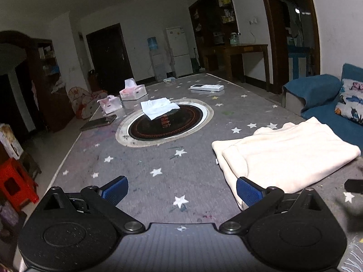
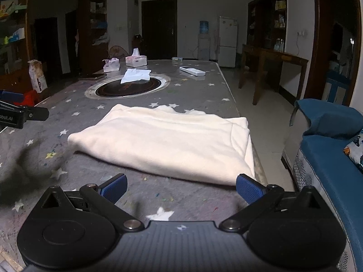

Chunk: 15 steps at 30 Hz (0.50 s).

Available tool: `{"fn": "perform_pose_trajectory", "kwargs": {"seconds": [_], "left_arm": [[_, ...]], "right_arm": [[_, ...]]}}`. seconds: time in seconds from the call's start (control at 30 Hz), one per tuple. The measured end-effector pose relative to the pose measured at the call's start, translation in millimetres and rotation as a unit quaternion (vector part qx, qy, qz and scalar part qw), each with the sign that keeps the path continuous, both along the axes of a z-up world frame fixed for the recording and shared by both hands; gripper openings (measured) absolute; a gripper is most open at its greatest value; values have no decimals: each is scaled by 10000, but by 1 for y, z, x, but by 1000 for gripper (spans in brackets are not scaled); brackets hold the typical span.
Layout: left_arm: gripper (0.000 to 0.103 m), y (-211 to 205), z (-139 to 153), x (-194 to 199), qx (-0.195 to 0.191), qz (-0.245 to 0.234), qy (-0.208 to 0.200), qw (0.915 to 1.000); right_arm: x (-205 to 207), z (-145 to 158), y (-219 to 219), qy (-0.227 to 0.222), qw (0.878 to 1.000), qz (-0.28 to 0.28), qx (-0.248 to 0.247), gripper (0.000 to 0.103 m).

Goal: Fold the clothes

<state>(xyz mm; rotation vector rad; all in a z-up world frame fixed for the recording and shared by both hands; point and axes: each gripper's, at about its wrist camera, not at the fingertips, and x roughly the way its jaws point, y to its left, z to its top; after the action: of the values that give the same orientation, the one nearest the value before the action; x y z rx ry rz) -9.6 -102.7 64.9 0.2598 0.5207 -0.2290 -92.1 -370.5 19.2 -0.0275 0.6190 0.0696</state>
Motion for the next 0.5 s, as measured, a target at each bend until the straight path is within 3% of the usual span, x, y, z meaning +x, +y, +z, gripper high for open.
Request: {"fn": "perform_pose_trajectory", "kwargs": {"seconds": [0.5], "left_arm": [[103, 20, -4, -25, -485, -11, 108, 9988]], "right_arm": [[-14, 1, 12, -105, 9997, 137, -196, 103]]}}
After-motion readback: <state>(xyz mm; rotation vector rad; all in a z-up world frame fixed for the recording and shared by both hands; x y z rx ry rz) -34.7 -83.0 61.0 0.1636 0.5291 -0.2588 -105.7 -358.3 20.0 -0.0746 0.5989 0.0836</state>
